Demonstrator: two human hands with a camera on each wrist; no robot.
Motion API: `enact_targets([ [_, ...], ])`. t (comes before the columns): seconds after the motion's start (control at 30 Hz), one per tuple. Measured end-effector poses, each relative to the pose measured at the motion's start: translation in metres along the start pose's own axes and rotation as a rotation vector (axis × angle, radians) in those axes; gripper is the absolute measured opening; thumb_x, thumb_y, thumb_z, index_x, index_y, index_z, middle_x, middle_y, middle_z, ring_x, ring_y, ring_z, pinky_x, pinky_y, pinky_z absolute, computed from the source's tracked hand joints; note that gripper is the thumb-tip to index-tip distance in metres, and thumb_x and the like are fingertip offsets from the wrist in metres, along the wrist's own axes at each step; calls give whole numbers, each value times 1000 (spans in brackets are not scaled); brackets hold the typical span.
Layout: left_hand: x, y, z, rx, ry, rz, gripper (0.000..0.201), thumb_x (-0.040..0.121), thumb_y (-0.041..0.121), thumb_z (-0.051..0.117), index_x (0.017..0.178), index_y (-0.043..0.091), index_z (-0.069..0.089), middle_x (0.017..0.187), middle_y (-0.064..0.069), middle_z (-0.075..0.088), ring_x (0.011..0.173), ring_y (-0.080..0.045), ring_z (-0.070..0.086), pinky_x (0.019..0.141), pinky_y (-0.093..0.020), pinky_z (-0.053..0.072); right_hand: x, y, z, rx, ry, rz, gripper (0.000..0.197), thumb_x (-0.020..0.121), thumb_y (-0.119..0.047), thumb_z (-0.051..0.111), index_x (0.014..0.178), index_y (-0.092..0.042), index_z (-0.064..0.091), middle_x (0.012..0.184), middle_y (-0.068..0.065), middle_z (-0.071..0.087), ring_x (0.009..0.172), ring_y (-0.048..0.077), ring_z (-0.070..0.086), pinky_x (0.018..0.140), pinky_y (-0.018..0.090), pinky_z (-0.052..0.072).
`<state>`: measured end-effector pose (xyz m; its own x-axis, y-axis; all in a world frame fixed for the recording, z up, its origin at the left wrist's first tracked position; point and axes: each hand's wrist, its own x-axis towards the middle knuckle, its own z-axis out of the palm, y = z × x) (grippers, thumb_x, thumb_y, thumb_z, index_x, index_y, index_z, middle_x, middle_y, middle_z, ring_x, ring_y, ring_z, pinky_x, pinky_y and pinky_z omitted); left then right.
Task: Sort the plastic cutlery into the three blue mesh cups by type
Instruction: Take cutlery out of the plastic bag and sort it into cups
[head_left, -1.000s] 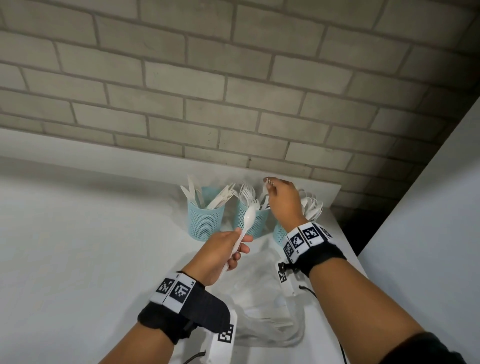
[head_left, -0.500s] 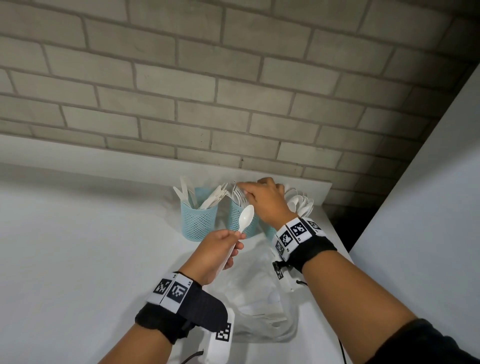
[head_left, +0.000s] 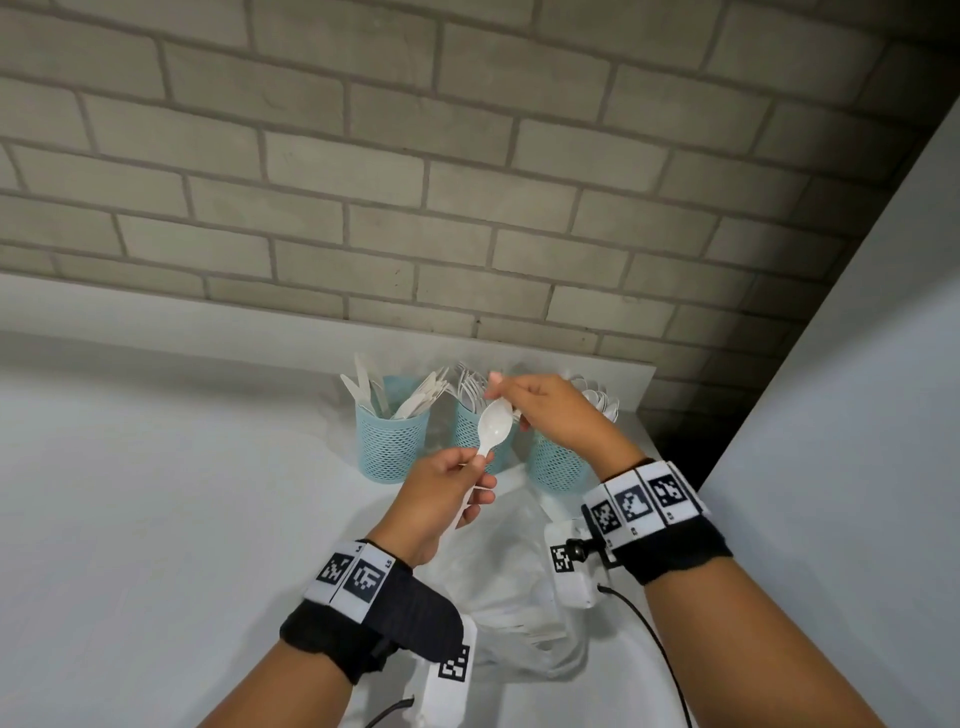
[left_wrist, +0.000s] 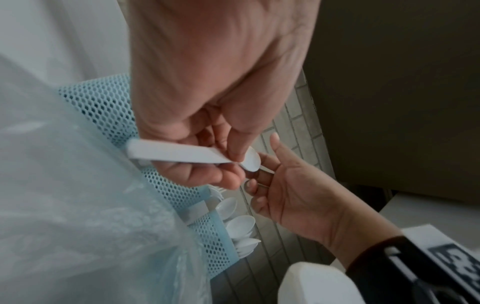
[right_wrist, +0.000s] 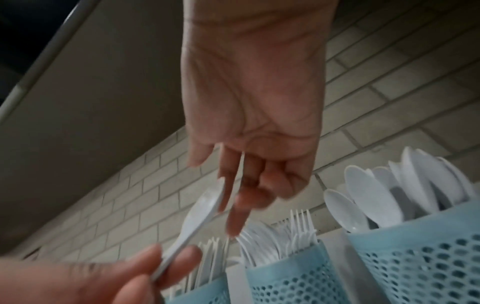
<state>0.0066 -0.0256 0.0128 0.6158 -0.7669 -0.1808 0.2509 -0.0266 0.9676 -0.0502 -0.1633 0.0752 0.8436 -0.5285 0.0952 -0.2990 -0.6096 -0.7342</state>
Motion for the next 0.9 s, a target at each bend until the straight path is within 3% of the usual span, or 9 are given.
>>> enact_targets([
  [0.07, 0, -1, 3, 1, -7, 15, 18, 97, 17, 47, 106, 9, 61, 78, -2, 60, 65, -9, 55, 57, -18, 43, -8, 3, -2, 38, -150, 29, 29, 91, -38, 55, 109, -18, 65, 79, -5, 65, 57, 8, 54, 53, 17, 38],
  [0.17, 0, -3, 7, 14, -36, 19, 15, 97, 17, 48, 99, 12, 62, 77, -1, 61, 63, -7, 54, 55, -16, 43, -14, 14, -3, 155, -130, 29, 26, 88, -12, 62, 112, -19, 61, 79, -4, 65, 46, 2, 50, 44, 12, 38],
  [0.27, 0, -8, 8, 80, -71, 12, 17, 96, 17, 50, 95, 16, 66, 72, 4, 60, 57, -2, 53, 52, -12, 42, -12, 23, -13, 152, 94, 81, 23, 89, -2, 57, 108, -15, 62, 79, 3, 63, 40, 0, 49, 39, 10, 36],
  [0.4, 0, -12, 3, 177, -82, -4, 21, 97, 16, 48, 99, 10, 68, 69, 3, 60, 51, 0, 51, 50, -9, 42, -11, 24, -42, 89, 576, 78, 22, 94, -6, 47, 110, -12, 60, 98, 8, 64, 71, 15, 57, 60, 14, 45],
  [0.47, 0, -14, 2, 256, -129, -25, 20, 96, 12, 48, 96, 8, 68, 70, 1, 62, 51, 0, 53, 51, -9, 44, -16, 19, -54, -18, 759, -4, 22, 97, -11, 42, 112, -11, 58, 94, 3, 60, 71, 8, 53, 54, 0, 36],
  [0.53, -2, -16, 2, 384, -201, -53, 17, 94, 11, 51, 89, 10, 67, 71, 0, 63, 52, -1, 56, 54, -10, 47, -20, 16, -59, -121, 843, -47, 23, 99, -17, 39, 113, -14, 58, 87, -1, 57, 64, 2, 50, 51, 3, 35],
  [0.67, -2, -25, -1, 760, -325, -77, 12, 88, 13, 57, 80, 17, 65, 82, -3, 68, 67, -9, 59, 74, -24, 54, -14, 27, -48, -455, 792, -71, 27, 100, -22, 38, 114, -16, 59, 90, 8, 66, 84, 27, 60, 74, 32, 43],
  [0.73, -4, -28, -2, 937, -373, -65, 10, 86, 19, 62, 93, 14, 69, 95, -6, 69, 71, -9, 58, 78, -26, 52, -10, 36, -39, -546, 719, -32, 28, 100, -22, 38, 117, -16, 59, 98, 9, 67, 95, 30, 57, 78, 34, 38],
  [0.9, -10, -34, -4, 1199, -452, -55, 40, 81, 34, 70, 115, 17, 61, 119, 1, 60, 107, -16, 57, 89, -24, 44, -3, 55, -21, -648, 566, 83, 31, 99, -23, 39, 124, -24, 57, 116, 8, 63, 110, 30, 47, 87, 40, 36],
])
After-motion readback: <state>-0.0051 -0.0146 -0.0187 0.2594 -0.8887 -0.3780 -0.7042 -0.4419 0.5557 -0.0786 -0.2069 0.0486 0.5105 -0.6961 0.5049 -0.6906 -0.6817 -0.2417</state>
